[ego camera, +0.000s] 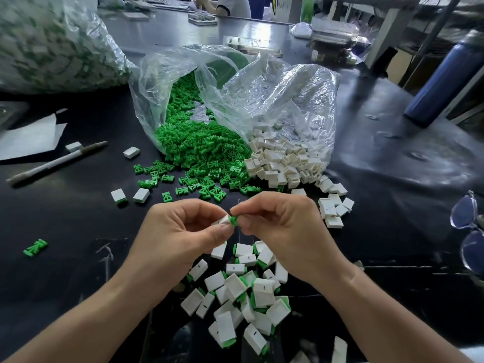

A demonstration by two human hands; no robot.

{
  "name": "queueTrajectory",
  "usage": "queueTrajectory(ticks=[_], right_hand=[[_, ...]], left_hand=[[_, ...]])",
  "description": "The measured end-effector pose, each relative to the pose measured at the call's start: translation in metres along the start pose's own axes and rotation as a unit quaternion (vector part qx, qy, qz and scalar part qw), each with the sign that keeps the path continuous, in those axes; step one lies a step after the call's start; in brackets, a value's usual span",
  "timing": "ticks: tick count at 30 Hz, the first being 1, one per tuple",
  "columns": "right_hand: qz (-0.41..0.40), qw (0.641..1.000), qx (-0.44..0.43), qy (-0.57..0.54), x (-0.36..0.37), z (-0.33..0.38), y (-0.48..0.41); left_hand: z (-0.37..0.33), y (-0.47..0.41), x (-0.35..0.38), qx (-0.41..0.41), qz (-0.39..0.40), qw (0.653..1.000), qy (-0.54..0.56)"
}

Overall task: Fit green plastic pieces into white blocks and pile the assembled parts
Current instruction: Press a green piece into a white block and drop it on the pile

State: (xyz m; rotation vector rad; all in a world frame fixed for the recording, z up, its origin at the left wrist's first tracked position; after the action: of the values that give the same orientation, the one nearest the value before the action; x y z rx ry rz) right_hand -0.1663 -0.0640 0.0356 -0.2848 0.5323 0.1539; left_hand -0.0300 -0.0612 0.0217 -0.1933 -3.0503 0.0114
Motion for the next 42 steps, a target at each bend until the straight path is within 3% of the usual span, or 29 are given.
queueTrajectory(ticks=[9, 15, 27, 31, 35, 41, 42], right_hand=[[0.021, 0.999, 0.025, -0.021, 0.003, -0.003, -0.001], [0.066, 0.993, 0.004, 0.1, 0.008, 0.001, 0.001], [0.097, 0.991, -0.016, 0.087, 0.015, 0.006, 0.004], [0.138, 0.979, -0.052, 0.139, 0.017, 0.011, 0.007], [0.167, 0.946, -0.108, 0.257, 0.019, 0.017, 0.009], [0.226, 0.889, -0.156, 0.366, 0.031, 0.015, 0.014], [0.216, 0.893, -0.157, 0.362, 0.03, 0.016, 0.013]], left_hand=[[-0.002, -0.001, 0.0, 0.006, 0.003, 1.0, -0.008], [-0.003, -0.001, -0.001, 0.004, 0.0, 1.0, -0.005], [-0.003, 0.001, 0.004, -0.037, 0.057, 0.997, 0.037], [-0.009, 0.003, 0.005, 0.007, 0.09, 0.996, -0.023], [-0.008, 0.007, 0.007, 0.05, 0.109, 0.987, -0.109], [-0.008, 0.013, 0.011, 0.112, 0.122, 0.953, -0.253], [-0.008, 0.012, 0.012, 0.112, 0.121, 0.955, -0.245]])
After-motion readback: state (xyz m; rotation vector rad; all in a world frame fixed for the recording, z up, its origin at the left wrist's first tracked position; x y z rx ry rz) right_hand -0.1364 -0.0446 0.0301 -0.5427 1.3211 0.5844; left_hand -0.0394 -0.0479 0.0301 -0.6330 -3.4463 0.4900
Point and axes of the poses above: each hand's wrist, its own y-axis away from the middle knuckle, its own x-axis out of the palm, z = x × y, the point moved 7 cm from there along -y, towards the middle knuckle, and after that the axes turned 10 degrees about y, right-handed, at the moved point
